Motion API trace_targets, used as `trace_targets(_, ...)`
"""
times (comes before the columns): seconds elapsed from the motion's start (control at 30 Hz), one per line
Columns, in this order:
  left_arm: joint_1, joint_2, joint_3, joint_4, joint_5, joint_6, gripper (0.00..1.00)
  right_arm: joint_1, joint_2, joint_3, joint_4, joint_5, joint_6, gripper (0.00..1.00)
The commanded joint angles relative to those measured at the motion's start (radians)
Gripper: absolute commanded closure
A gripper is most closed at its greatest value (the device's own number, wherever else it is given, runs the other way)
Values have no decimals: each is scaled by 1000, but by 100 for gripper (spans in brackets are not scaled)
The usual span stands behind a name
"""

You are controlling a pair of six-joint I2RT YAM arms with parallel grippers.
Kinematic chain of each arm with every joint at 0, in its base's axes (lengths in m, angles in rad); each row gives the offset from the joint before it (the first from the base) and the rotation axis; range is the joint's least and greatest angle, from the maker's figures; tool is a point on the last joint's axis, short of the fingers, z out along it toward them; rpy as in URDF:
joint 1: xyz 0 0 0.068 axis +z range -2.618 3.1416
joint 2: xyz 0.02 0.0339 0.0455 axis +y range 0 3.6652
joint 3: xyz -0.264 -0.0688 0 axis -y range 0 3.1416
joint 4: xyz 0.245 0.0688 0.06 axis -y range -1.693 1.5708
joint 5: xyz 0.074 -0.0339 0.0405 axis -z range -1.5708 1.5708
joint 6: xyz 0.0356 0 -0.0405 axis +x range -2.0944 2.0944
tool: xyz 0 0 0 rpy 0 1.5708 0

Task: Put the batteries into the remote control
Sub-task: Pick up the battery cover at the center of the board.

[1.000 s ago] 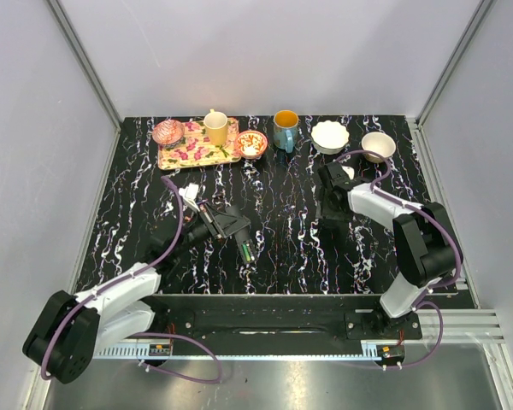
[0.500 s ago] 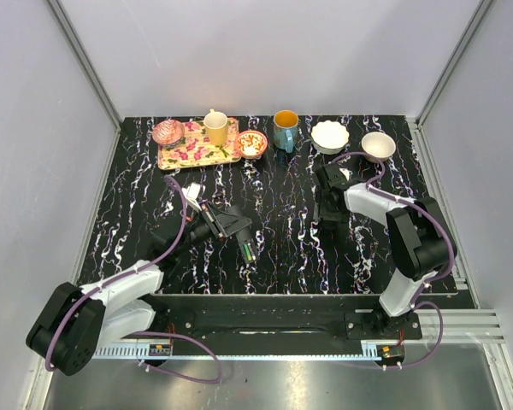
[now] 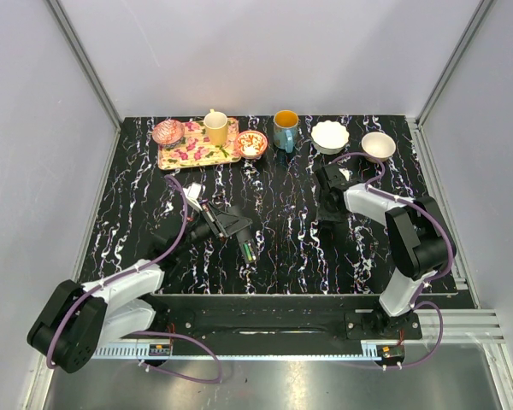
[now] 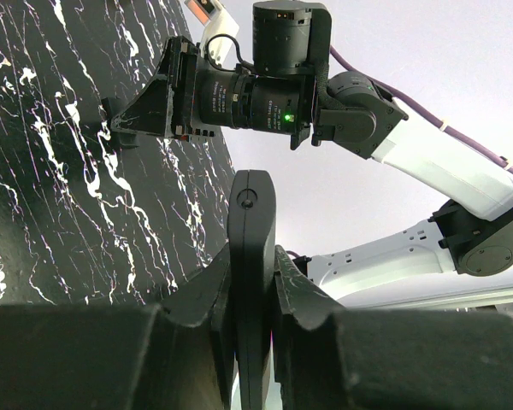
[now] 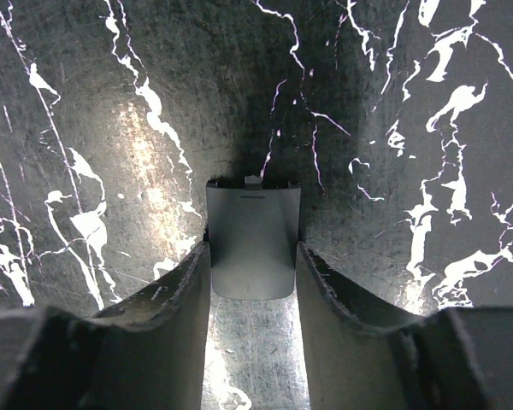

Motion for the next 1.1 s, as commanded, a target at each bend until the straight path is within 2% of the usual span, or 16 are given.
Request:
trace_targets(0.0,4,2,12,79,19,-9,100,-4,34,-29,-14,-10,14,61)
trace_targets(0.17,4,5,17,79,18,-11,100,-4,24,-37,-15,-36,14,76)
trace_targets(0.2,4,8,20,76,18,-11,100,-4,17,-38,-12,-44,14,82)
trace_targets(0.3,4,22,29,76,10,-9,100,-4,-50,-45,-12,-88,22,90)
trace_targets(0.53,4,94,67,128,-40,-26,100,15,-210,-58,-50,-183,36,100)
trace_targets(0.83,3,236,161,192,-91,-37,100,111,-402,-28,-144,-240,-18,100)
trace_targets(1.07,-7,359,238,246,-126,-55,100,215,-517,142,-380,-228,-53,100)
